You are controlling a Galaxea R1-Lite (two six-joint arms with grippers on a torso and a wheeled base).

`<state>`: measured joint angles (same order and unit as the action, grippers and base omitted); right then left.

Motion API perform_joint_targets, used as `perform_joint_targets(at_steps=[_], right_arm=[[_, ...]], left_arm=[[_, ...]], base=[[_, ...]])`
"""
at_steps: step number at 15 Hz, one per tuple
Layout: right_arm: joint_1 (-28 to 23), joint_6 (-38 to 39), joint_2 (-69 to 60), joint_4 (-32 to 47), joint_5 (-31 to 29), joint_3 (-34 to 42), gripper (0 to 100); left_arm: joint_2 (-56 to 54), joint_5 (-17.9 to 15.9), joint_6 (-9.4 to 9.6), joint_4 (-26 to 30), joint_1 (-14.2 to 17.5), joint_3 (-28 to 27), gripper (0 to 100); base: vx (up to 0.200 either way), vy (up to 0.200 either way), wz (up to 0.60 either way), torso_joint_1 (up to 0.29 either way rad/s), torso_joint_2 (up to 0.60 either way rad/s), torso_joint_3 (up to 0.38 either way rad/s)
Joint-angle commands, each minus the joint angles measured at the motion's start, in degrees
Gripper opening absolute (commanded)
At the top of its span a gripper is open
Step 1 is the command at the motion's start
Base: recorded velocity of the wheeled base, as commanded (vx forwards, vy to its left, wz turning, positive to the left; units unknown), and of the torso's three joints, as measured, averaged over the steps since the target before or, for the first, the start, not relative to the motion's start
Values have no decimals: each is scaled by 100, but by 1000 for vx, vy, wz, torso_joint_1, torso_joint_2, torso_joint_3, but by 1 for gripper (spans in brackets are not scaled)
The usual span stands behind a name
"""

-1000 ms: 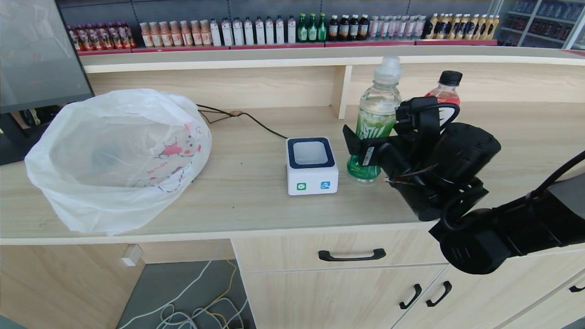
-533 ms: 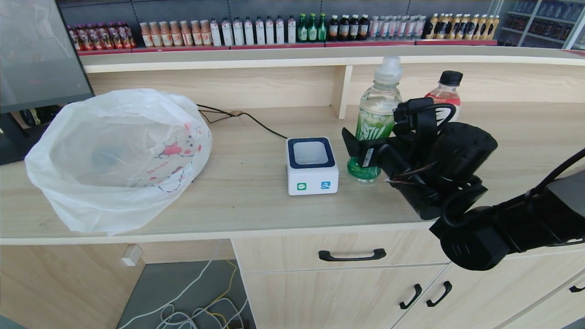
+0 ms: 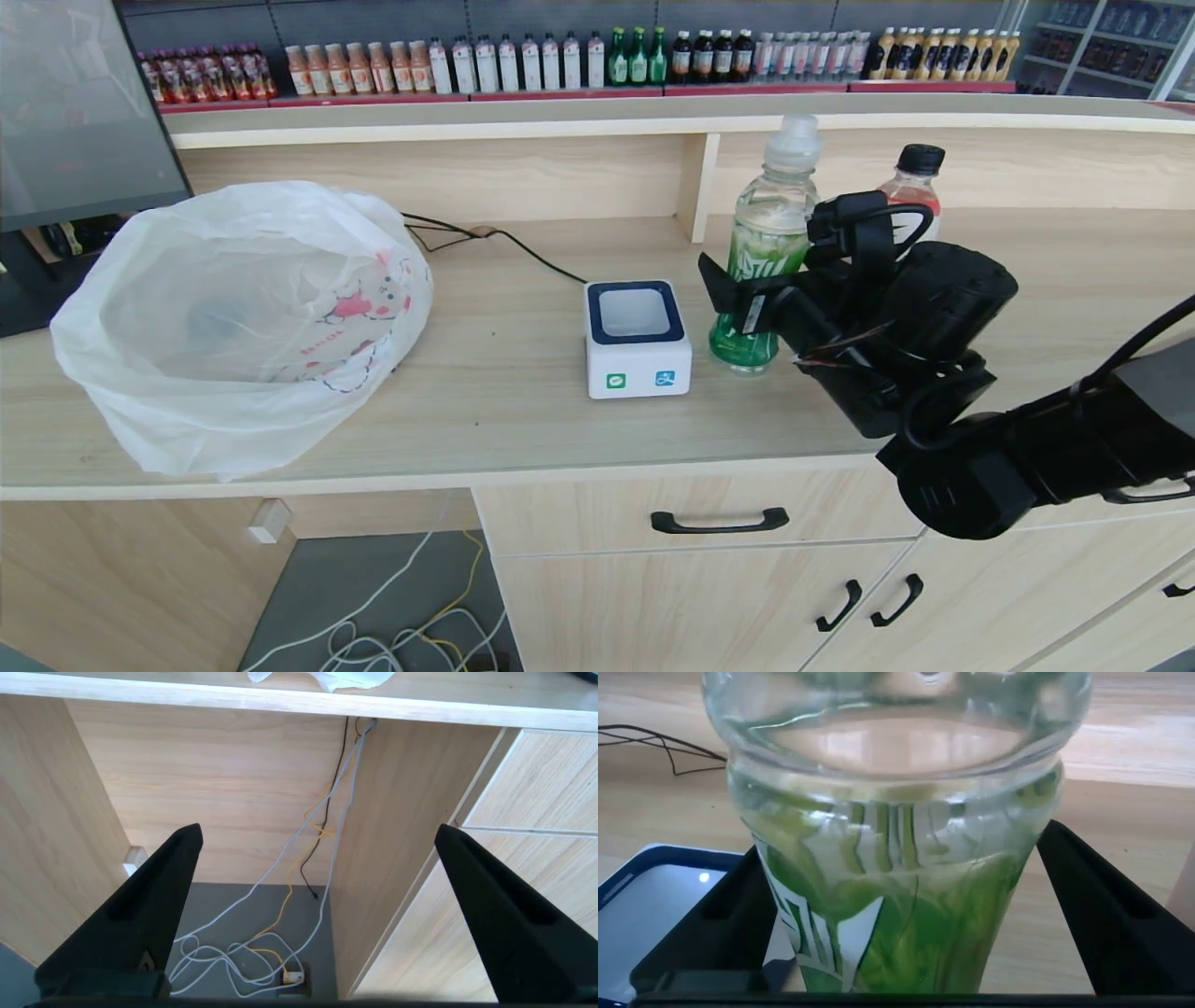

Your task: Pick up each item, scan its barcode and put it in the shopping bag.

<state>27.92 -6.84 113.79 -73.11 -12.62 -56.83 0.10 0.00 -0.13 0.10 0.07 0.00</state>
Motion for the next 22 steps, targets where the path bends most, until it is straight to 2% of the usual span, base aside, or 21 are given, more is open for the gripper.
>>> perform_joint_targets(at_steps=[1, 6, 7, 22], right_arm=[[-41, -2, 30, -2, 14, -74, 100], [-41, 7, 38, -11, 14, -82, 100], [-41, 7, 38, -2, 14, -74, 0], [21, -2, -489, -46, 14, 41, 0]], left_arm=[[-1, 0, -4, -1, 1, 0, 100], [-1, 0, -4, -1, 1, 0, 100], [-1, 0, -4, -1, 1, 0, 100], [-1, 0, -4, -1, 1, 0, 100]], base=[[0, 0, 0, 0, 0, 0], [0, 0, 0, 0, 0, 0], [0, 0, 0, 0, 0, 0], [0, 0, 0, 0, 0, 0]])
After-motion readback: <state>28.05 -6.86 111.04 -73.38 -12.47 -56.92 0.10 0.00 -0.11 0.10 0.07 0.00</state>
